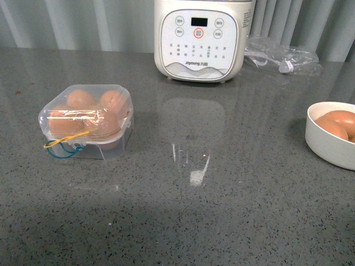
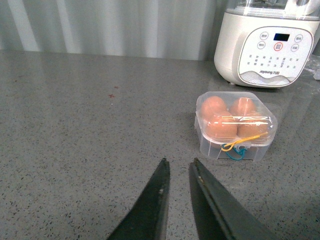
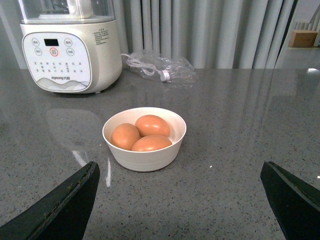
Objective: Put egg into box
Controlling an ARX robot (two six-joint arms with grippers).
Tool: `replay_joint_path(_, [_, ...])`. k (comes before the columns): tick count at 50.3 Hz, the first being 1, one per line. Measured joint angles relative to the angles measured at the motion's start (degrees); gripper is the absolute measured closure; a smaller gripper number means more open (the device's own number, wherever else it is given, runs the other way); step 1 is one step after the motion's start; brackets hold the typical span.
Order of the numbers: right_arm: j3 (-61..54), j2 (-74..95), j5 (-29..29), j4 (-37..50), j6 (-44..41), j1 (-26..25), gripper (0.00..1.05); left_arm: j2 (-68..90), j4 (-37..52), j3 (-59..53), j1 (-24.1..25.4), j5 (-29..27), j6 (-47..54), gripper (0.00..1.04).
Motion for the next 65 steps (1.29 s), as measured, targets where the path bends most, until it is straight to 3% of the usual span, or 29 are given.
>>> replay_joint_path(5, [0.0, 0.0, 0.0, 0.0, 0.0, 0.0, 0.07, 0.0, 0.0, 0.0, 0.0, 0.0, 0.0, 0.64])
replay_joint_path(19, [0.0, 0.0, 0.0, 0.0, 0.0, 0.0, 0.07, 0.0, 0.0, 0.0, 0.0, 0.0, 0.0, 0.24])
replay_joint_path(24, [0.0, 0.0, 0.0, 0.0, 0.0, 0.0, 0.07, 0.0, 0.0, 0.0, 0.0, 0.0, 0.1, 0.05])
replay_joint_path(65, [0.0, 0.0, 0.0, 0.0, 0.0, 0.0, 0.07, 0.0, 0.0, 0.0, 0.0, 0.0, 0.2, 0.07])
